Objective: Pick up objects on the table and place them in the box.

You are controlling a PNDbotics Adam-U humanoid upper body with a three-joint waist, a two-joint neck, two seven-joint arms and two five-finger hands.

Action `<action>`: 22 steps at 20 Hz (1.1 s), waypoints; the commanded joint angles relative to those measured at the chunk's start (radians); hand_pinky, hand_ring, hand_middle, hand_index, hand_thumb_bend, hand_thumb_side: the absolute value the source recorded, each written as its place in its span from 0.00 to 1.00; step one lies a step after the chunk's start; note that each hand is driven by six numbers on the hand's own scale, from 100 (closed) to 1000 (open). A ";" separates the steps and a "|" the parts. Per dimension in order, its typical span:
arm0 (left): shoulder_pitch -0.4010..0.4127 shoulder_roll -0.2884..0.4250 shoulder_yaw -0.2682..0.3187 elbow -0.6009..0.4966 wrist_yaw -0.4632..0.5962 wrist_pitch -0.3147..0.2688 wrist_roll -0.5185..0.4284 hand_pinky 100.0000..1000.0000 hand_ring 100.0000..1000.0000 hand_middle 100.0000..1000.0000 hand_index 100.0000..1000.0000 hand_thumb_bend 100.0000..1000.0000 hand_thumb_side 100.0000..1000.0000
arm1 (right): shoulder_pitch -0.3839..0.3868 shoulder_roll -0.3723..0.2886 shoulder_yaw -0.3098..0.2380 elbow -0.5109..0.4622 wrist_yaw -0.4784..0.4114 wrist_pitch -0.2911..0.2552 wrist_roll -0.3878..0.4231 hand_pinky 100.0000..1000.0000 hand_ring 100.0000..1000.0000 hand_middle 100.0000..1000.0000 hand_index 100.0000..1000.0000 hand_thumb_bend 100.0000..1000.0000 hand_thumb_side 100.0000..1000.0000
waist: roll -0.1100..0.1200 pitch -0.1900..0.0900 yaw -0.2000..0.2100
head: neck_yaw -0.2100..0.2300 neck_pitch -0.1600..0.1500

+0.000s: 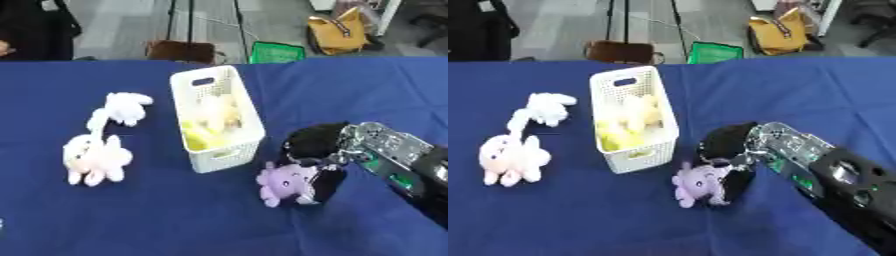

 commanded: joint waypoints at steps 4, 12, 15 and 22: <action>-0.009 0.011 0.000 -0.018 0.001 -0.019 0.015 0.48 0.48 0.69 0.72 0.00 0.47 | -0.021 -0.019 -0.016 -0.018 -0.001 0.005 -0.039 0.89 0.81 0.44 0.68 0.25 0.75 | -0.001 -0.019 -0.004 | 0.000 -0.011; -0.007 0.013 0.001 -0.018 0.000 -0.016 0.012 0.48 0.48 0.69 0.72 0.00 0.47 | -0.034 -0.039 -0.019 -0.046 -0.019 0.014 -0.058 0.88 0.79 0.42 0.65 0.15 0.74 | -0.004 -0.026 -0.012 | 0.003 -0.010; -0.005 0.014 0.002 -0.018 0.000 -0.015 0.013 0.48 0.48 0.69 0.72 0.00 0.47 | -0.038 -0.054 -0.021 -0.066 -0.030 0.020 -0.064 0.88 0.78 0.41 0.64 0.12 0.73 | -0.006 -0.028 -0.015 | 0.004 -0.010; -0.003 0.017 0.003 -0.018 -0.003 -0.013 0.013 0.48 0.48 0.69 0.72 0.00 0.47 | -0.040 -0.087 -0.023 -0.113 -0.058 0.035 -0.059 0.87 0.76 0.39 0.61 0.07 0.69 | -0.007 -0.030 -0.022 | 0.007 -0.010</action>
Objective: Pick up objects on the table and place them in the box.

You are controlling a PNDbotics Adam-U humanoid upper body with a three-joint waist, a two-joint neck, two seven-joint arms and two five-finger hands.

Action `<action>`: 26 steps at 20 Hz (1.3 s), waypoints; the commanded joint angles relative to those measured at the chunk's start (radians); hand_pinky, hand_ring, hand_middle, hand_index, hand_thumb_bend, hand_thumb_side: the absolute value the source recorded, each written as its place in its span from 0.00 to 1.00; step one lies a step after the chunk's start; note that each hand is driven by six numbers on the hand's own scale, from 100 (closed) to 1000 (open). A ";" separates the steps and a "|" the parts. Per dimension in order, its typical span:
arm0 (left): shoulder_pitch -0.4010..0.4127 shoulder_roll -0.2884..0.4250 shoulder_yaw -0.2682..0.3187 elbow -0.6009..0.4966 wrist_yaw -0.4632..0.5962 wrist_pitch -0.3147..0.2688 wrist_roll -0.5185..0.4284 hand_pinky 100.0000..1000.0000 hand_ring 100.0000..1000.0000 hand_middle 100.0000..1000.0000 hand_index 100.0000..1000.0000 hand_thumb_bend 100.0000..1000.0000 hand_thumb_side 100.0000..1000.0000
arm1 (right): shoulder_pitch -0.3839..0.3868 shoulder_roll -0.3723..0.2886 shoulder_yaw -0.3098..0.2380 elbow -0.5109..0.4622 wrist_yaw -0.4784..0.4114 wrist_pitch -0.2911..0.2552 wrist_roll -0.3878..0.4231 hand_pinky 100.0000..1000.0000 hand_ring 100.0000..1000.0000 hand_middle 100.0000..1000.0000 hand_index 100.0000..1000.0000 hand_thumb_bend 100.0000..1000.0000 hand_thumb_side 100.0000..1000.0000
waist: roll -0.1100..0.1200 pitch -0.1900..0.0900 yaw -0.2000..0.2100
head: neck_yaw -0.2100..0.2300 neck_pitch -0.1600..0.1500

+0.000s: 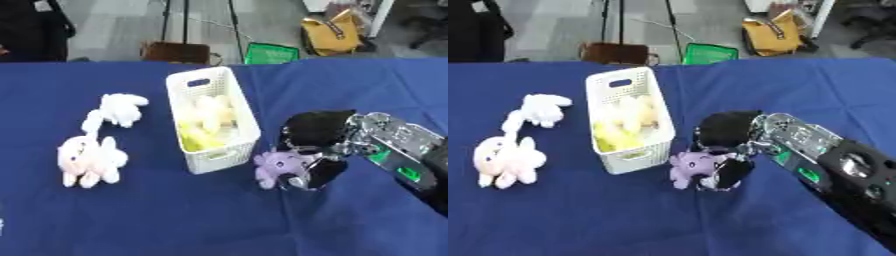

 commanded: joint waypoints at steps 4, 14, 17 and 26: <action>-0.002 0.018 0.003 -0.018 -0.003 -0.013 0.014 0.48 0.48 0.69 0.72 0.00 0.47 | -0.022 -0.075 -0.024 -0.077 -0.034 0.015 0.006 0.88 0.75 0.38 0.61 0.06 0.69 | -0.003 -0.029 -0.007 | 0.006 -0.010; -0.002 0.021 0.004 -0.018 -0.006 -0.012 0.015 0.48 0.48 0.69 0.72 0.00 0.47 | 0.013 -0.198 -0.099 -0.256 -0.092 0.080 0.011 0.88 0.75 0.37 0.59 0.05 0.72 | -0.006 -0.033 -0.014 | 0.012 -0.009; -0.001 0.022 0.004 -0.018 -0.006 -0.011 0.015 0.48 0.48 0.69 0.72 0.00 0.47 | 0.021 -0.225 -0.124 -0.301 -0.111 0.104 0.012 0.88 0.75 0.37 0.59 0.05 0.73 | -0.007 -0.033 -0.016 | 0.012 -0.009; 0.001 0.025 0.002 -0.018 -0.005 -0.010 0.012 0.48 0.48 0.69 0.72 0.00 0.47 | -0.032 -0.242 -0.193 -0.379 -0.145 0.161 0.006 0.89 0.75 0.36 0.59 0.05 0.78 | -0.012 -0.039 -0.011 | 0.011 -0.005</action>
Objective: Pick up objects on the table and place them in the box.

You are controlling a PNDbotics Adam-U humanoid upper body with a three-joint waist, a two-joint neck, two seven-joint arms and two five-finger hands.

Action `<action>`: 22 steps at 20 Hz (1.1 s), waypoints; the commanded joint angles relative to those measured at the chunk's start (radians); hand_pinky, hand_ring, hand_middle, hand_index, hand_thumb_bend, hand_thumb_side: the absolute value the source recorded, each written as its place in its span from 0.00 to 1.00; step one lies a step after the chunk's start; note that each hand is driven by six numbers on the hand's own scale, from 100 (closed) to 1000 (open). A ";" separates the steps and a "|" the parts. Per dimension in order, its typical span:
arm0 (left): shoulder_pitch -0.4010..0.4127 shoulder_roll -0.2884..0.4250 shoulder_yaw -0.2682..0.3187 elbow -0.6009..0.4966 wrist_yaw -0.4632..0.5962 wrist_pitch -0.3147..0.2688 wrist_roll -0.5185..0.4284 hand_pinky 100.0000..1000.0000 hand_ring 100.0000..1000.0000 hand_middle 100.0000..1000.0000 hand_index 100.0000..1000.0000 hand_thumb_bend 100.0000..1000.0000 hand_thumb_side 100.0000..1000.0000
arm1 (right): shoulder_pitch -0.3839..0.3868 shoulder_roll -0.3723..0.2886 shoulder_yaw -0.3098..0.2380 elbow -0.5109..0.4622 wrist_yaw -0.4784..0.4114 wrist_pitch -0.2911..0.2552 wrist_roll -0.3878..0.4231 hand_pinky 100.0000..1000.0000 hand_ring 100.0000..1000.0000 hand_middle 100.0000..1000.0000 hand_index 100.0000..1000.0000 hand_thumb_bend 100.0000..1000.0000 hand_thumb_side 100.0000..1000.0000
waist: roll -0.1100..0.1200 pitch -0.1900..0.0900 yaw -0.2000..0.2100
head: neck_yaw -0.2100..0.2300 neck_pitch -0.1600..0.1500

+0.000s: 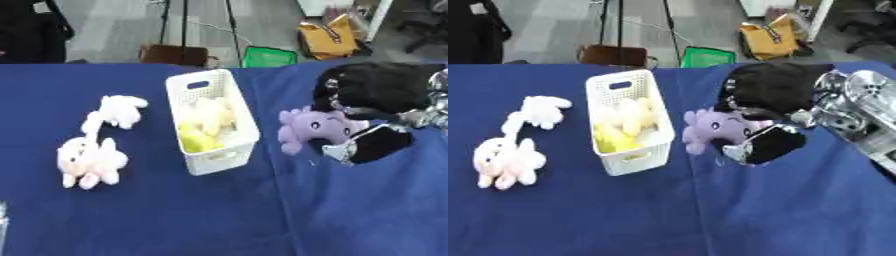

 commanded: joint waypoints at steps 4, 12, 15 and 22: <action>-0.003 0.024 0.000 -0.018 -0.002 -0.012 0.008 0.48 0.48 0.69 0.72 0.00 0.47 | -0.114 0.034 -0.022 0.048 -0.012 0.020 0.017 0.89 0.74 0.36 0.59 0.05 0.78 | -0.001 -0.028 0.006 | -0.002 -0.004; -0.003 0.018 -0.004 -0.018 0.005 -0.012 0.004 0.48 0.48 0.69 0.72 0.00 0.47 | -0.281 0.213 -0.009 0.302 0.024 -0.005 0.019 0.88 0.73 0.35 0.58 0.09 0.80 | 0.003 -0.029 0.024 | -0.020 -0.003; -0.003 0.015 -0.005 -0.018 0.007 -0.012 0.002 0.48 0.48 0.69 0.72 0.00 0.47 | -0.316 0.264 -0.015 0.391 0.049 -0.020 0.007 0.88 0.72 0.34 0.57 0.12 0.80 | 0.004 -0.028 0.031 | -0.027 -0.005; -0.009 0.008 -0.010 -0.018 0.014 -0.015 -0.003 0.48 0.48 0.69 0.72 0.00 0.47 | -0.392 0.421 -0.061 0.665 0.151 -0.068 -0.047 0.88 0.71 0.33 0.56 0.14 0.79 | 0.007 -0.019 0.055 | -0.048 -0.009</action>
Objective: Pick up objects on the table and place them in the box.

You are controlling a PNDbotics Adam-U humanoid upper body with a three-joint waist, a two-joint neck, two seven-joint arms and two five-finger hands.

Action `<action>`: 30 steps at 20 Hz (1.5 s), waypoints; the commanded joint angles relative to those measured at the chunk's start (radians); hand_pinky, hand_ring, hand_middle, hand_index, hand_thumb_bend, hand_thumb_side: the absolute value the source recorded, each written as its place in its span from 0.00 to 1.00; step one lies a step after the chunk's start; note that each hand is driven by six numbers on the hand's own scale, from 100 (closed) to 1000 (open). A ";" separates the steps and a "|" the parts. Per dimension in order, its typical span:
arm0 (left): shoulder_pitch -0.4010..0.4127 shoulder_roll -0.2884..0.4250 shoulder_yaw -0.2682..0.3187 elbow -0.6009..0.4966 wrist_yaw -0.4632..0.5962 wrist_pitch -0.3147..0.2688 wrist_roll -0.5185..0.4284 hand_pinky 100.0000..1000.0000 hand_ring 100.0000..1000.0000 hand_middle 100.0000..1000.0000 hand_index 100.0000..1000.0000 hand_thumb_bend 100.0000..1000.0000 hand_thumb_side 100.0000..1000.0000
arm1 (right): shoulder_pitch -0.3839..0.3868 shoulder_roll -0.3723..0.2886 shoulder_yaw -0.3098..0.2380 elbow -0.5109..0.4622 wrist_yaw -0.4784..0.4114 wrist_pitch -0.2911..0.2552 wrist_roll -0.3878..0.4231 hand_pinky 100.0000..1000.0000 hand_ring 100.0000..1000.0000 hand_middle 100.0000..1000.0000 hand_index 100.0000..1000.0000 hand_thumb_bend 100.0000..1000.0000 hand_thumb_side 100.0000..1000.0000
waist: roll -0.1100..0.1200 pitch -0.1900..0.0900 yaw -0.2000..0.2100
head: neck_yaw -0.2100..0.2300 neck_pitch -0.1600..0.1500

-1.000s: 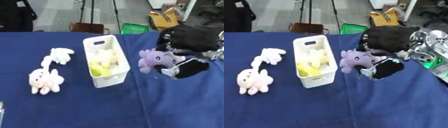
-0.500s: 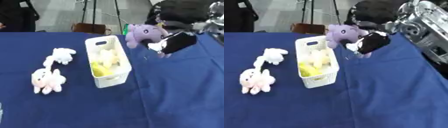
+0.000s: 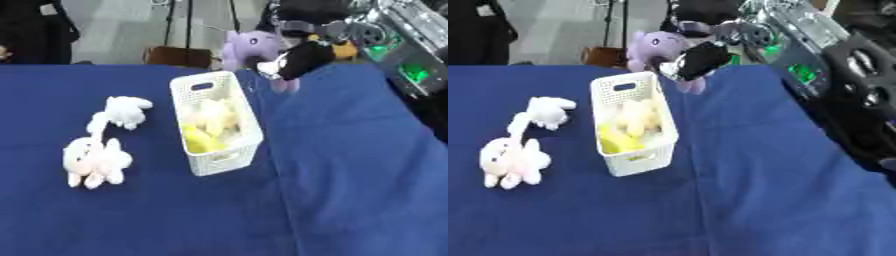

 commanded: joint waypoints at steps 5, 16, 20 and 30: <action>-0.014 0.005 -0.004 -0.018 0.007 -0.014 0.005 0.48 0.48 0.69 0.72 0.00 0.47 | -0.043 0.093 -0.069 0.195 0.110 -0.052 -0.081 0.87 0.70 0.33 0.56 0.15 0.79 | 0.005 -0.009 0.016 | -0.018 -0.013; -0.020 -0.001 -0.006 -0.018 0.011 -0.016 0.002 0.48 0.48 0.69 0.72 0.00 0.47 | -0.037 0.180 -0.104 0.352 0.220 -0.095 -0.150 0.87 0.70 0.34 0.57 0.15 0.76 | 0.008 0.000 0.026 | -0.028 -0.017; -0.020 -0.003 -0.006 -0.018 0.011 -0.016 0.001 0.48 0.48 0.69 0.72 0.00 0.47 | -0.038 0.206 -0.116 0.389 0.245 -0.102 -0.157 0.87 0.71 0.35 0.58 0.15 0.79 | 0.009 0.001 0.027 | -0.029 -0.015; -0.020 -0.004 -0.007 -0.018 0.013 -0.016 -0.001 0.48 0.48 0.69 0.72 0.00 0.47 | -0.049 0.232 -0.134 0.424 0.261 -0.094 -0.170 0.87 0.73 0.40 0.63 0.23 0.91 | 0.005 0.002 0.031 | -0.031 -0.017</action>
